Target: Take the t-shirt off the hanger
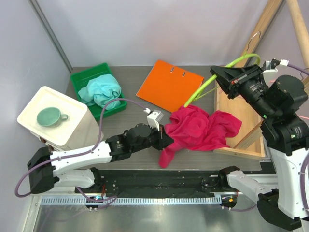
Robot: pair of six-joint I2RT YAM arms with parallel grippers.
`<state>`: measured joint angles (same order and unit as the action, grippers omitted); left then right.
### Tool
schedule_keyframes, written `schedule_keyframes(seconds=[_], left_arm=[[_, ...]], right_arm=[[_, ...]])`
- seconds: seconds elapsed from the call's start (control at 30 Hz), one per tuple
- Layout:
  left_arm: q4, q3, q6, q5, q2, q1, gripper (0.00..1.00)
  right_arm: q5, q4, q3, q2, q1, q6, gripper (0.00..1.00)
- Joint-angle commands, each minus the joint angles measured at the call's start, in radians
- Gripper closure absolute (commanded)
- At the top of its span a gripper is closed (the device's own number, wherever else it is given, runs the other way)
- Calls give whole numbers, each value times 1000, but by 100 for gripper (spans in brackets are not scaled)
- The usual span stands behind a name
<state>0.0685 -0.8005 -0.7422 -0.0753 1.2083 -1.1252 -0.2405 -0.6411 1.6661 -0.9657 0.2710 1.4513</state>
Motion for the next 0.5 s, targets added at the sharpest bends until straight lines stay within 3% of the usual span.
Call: schedule_keyframes(seconds=[0.0,0.47], left_arm=[[-36,44,-37,-73,-91,-18,100],[-127,-14,-43,-123,-96,-68,100]], right_arm=[[232,-14,38,-47,0,-209,99],[639,86,69,-182,65,-316,99]])
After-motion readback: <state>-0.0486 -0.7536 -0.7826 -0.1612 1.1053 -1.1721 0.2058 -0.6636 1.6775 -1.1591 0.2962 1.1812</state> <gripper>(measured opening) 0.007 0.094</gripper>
